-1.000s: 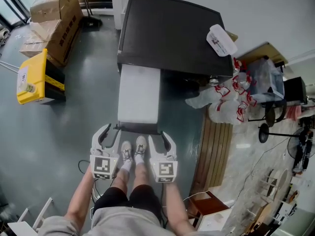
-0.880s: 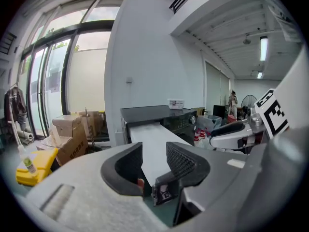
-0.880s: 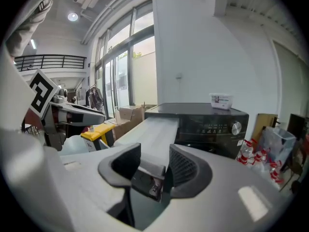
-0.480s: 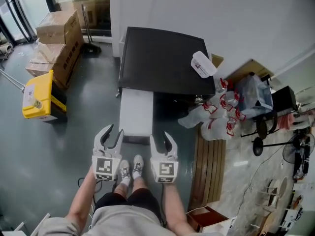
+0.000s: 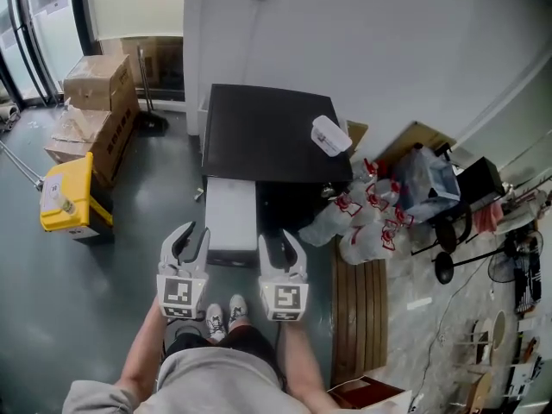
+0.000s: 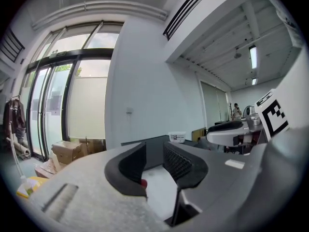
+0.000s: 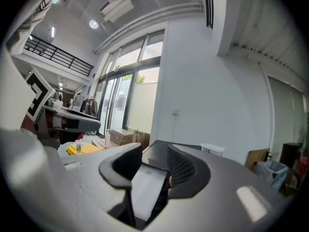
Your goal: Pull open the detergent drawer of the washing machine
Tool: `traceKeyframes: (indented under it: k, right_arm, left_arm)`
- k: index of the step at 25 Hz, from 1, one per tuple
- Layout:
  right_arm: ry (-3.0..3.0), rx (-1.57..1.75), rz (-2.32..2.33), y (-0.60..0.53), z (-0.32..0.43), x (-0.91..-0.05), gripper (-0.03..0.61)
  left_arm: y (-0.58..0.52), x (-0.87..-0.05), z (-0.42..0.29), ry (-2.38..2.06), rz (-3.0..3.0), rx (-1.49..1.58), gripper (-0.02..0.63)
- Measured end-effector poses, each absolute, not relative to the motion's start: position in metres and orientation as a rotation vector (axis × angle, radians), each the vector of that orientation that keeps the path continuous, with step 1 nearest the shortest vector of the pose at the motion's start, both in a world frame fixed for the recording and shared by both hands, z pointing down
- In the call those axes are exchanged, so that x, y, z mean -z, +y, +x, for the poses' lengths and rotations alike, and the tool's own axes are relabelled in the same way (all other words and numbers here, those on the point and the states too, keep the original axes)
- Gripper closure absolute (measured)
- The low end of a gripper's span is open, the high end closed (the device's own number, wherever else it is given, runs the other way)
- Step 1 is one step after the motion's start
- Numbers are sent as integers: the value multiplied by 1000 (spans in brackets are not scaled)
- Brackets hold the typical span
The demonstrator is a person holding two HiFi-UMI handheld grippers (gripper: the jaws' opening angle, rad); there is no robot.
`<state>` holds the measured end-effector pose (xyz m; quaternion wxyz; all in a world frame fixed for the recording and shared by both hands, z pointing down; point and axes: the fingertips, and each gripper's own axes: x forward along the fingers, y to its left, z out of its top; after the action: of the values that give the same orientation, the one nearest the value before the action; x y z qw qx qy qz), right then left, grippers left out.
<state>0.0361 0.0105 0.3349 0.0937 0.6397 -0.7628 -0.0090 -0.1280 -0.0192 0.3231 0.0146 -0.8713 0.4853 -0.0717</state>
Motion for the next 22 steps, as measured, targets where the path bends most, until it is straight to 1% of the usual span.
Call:
traceKeyframes:
  k: [2,6,8,9,11,22]
  right_arm:
    - [-2261,60,1908,14,36,-325,414]
    - [-2241,98,1930,21,40,-313,478]
    - [-2237,102,1933,25,41,-311,490]
    - [-2232,103,1941,27,42,-311,510]
    - [-2228,96,1959,30,43,-310,569]
    - [-2258,107,1930,34,34,-309,574]
  left_arm:
    - [-18,-315,-130,1515,-2692,211,510]
    - [-14,-302,-131,1507,-2666,190,555]
    - [-11,-300,-132,1504,-2656,195,573]
    - [-11,-299,-133,1506,-2654,196,579]
    - [-9,-299,-133,1510,-2657,195,588]
    - [-7,-299,-132,1516,-2660,208,595]
